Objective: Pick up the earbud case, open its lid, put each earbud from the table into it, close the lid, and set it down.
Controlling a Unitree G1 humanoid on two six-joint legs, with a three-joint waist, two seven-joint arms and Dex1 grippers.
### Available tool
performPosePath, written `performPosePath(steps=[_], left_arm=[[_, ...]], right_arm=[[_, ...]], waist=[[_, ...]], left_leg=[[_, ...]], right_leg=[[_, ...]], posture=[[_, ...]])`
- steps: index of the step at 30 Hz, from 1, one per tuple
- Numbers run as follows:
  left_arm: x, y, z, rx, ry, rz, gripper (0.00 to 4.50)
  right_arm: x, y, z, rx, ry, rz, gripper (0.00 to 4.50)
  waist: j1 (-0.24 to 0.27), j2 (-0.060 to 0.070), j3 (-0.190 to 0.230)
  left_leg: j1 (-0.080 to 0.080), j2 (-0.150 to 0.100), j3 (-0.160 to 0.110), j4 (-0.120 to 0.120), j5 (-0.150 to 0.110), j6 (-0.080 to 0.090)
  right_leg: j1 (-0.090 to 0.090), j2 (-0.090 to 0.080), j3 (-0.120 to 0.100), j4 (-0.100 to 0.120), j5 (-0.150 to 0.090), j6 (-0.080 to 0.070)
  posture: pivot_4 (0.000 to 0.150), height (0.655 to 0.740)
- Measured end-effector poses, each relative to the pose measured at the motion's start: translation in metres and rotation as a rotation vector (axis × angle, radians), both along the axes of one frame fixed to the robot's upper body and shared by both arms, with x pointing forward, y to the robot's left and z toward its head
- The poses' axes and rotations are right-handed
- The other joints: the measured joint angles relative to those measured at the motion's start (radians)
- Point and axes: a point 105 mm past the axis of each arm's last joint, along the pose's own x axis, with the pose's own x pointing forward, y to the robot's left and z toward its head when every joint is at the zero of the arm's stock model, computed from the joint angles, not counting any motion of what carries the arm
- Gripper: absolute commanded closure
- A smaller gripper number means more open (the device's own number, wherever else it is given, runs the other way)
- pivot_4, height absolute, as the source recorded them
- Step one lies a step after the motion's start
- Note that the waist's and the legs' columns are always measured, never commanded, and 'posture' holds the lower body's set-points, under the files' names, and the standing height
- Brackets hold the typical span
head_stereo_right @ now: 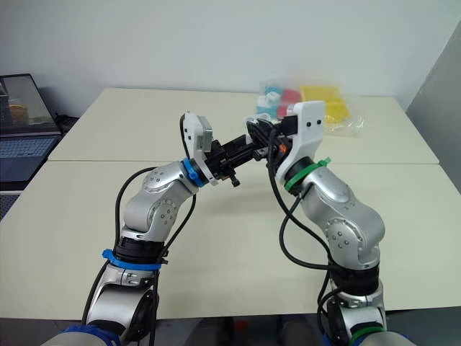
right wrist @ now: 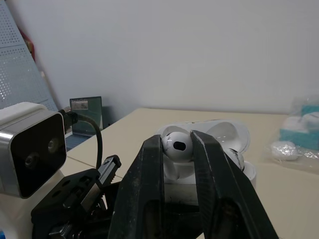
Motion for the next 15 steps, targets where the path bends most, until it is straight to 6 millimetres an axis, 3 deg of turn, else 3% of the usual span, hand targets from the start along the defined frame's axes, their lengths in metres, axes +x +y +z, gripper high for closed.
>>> performPosePath(steps=[3,4,8,15], left_arm=[[-0.0001,-0.0002,0.0004,0.001,-0.001,-0.002,3.76],[0.0,-0.0003,0.0005,0.001,-0.002,-0.003,3.76],[0.0018,0.0,0.0014,0.0,0.0,0.006,3.76],[0.0022,0.0002,0.001,0.0,0.002,0.006,3.76]], right_arm=[[-0.0003,-0.0002,0.0003,0.001,-0.001,-0.001,4.08],[-0.0003,-0.0003,0.0004,0.001,-0.002,-0.001,3.37],[-0.0024,0.0024,0.0008,-0.001,-0.007,0.018,2.07],[-0.0031,0.0034,0.0008,-0.004,-0.009,0.021,2.07]], waist=[[0.0,0.0,0.0],[0.0,0.0,0.0],[0.0,0.0,0.0],[0.0,0.0,0.0]], left_leg=[[0.0,0.0,0.0,0.0,0.0,0.0],[0.0,0.0,0.0,0.0,0.0,0.0],[0.0,0.0,0.0,0.0,0.0,0.0],[0.0,0.0,0.0,0.0,0.0,0.0]], right_leg=[[0.0,0.0,0.0,0.0,0.0,0.0],[0.0,0.0,0.0,0.0,0.0,0.0],[0.0,0.0,0.0,0.0,0.0,0.0],[0.0,0.0,0.0,0.0,0.0,0.0]], posture=[[0.15,0.74],[0.15,0.74],[0.15,0.74],[0.15,0.74]])
